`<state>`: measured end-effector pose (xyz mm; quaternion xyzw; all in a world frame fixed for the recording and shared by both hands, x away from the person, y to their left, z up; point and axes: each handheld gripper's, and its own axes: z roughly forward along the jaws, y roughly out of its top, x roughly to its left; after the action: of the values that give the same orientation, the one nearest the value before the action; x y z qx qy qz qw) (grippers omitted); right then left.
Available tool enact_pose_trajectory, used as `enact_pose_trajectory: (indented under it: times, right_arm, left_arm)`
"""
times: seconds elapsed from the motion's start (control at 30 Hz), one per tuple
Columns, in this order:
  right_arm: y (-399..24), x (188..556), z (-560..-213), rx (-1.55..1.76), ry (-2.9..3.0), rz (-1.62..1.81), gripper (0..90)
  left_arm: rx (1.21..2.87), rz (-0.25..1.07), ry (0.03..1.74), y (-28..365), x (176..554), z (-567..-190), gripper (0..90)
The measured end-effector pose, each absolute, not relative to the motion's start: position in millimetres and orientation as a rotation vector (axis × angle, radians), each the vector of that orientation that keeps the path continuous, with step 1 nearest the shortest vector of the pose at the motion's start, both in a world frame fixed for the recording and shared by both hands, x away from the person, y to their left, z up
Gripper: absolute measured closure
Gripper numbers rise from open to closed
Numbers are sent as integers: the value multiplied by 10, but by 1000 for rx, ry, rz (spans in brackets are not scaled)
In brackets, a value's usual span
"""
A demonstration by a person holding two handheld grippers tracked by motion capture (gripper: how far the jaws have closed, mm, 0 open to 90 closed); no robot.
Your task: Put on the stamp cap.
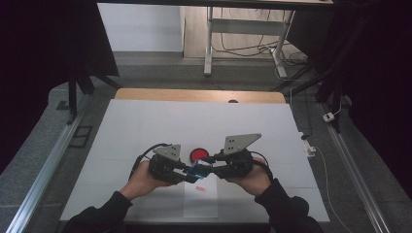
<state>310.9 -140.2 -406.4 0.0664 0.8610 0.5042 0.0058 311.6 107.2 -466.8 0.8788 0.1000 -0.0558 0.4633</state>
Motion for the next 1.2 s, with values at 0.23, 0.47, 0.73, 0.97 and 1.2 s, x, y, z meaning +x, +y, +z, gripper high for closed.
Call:
enact_pose_trajectory:
  times: [0.23,0.47,0.73,0.97,1.2]
  right_arm:
    - [-1386,3094,-4065,180,2706,1579,701]
    - [-1387,3089,-4058,157,2709,1594,701]
    - [-1388,3085,-4054,137,2715,1628,702]
    - [-1381,3078,-4057,119,2723,1631,701]
    - [-1394,3085,-4057,138,2709,1693,701]
  left_arm:
    - [2129,-172,229,1075,3129,-4680,686]
    - [2111,-197,203,1086,3131,-4683,686]
    - [2084,-212,162,1099,3124,-4677,688]
    - [2076,-196,143,1105,3110,-4661,688]
    - [2051,-176,121,1117,3087,-4638,690]
